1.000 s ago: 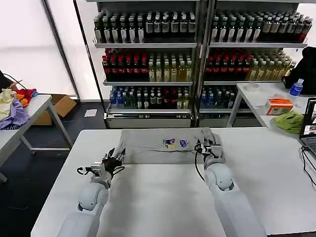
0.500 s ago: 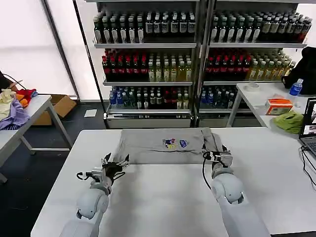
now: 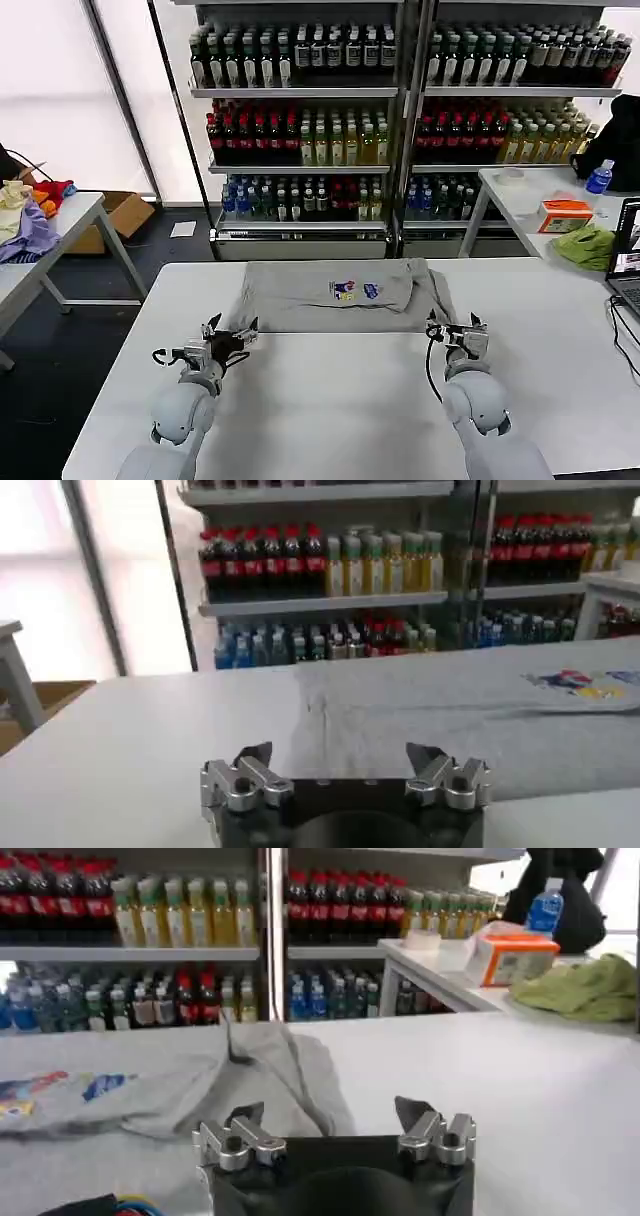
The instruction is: Fold and organize the clothes.
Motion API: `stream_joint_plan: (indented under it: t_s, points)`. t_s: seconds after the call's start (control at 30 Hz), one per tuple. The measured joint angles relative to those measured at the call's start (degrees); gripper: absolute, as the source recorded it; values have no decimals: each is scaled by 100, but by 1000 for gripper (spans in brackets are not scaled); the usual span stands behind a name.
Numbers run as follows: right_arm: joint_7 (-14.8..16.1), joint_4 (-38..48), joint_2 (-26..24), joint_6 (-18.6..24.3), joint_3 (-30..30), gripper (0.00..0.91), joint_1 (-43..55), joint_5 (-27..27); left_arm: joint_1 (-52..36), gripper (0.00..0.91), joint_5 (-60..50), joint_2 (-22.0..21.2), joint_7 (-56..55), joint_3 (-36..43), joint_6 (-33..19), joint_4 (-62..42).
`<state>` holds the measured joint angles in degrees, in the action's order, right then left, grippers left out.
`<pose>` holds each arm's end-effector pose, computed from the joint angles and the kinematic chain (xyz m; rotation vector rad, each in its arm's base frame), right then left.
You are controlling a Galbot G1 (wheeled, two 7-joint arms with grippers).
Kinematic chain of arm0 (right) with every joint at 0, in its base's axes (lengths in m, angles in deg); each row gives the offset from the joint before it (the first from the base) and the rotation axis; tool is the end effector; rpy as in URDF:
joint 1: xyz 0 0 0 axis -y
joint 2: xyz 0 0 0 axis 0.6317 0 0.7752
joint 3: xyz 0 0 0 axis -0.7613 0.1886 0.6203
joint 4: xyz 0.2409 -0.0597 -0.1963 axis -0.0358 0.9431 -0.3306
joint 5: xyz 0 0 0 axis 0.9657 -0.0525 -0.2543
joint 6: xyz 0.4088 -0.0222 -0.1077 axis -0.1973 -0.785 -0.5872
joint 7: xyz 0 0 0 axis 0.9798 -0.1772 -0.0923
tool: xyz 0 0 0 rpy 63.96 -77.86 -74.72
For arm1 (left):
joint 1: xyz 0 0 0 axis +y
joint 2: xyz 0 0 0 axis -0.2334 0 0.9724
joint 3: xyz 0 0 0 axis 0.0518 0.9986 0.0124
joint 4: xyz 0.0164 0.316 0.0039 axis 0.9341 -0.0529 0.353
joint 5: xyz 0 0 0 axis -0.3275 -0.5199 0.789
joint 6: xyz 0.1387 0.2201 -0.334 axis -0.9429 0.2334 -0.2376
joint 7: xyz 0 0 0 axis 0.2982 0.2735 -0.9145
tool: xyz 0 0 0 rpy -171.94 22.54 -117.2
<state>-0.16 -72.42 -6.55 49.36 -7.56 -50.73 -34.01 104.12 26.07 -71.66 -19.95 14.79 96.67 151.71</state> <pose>0.4150 -0.0173 -0.2647 -0.3065 -2.6972 0.0430 0.4156 0.0228 -0.2998 -0.1280 -2.7587 -0.0817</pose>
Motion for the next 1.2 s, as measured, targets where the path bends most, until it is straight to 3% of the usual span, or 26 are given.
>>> stream_joint_plan:
  t_s: [0.2, 0.23, 0.27, 0.3, 0.33, 0.37, 0.43, 0.47, 1.2]
  points:
    - [18, 171, 14, 22, -6, 907, 8, -21, -69, 907, 10, 49, 0, -20, 25, -137]
    - [27, 197, 15, 23, -7, 897, 8, -27, -74, 856, 10, 50, -1, -24, 32, -161]
    - [38, 219, 15, 25, -6, 806, 7, -36, -77, 725, 12, 51, -1, -29, 39, -181]
    - [47, 235, 12, 29, -4, 705, 1, -48, -77, 443, 16, 51, -1, -33, 45, -197]
    - [61, 251, 4, 35, 3, 453, -12, -59, -72, 302, 19, 52, 3, -36, 56, -206]
    - [72, 266, -3, 46, 8, 222, -23, -70, -65, 101, 22, 57, 14, -38, 67, -211]
    - [103, 299, -17, 75, 22, 60, -47, -85, -40, 0, 34, 79, 37, -35, 82, -213]
    - [119, 315, -19, 83, 30, 0, -60, -88, -25, 0, 36, 94, 50, -27, 81, -212]
    - [396, 325, -57, 194, 14, 0, -315, -163, 332, 0, -231, 121, 197, 22, 106, -90]
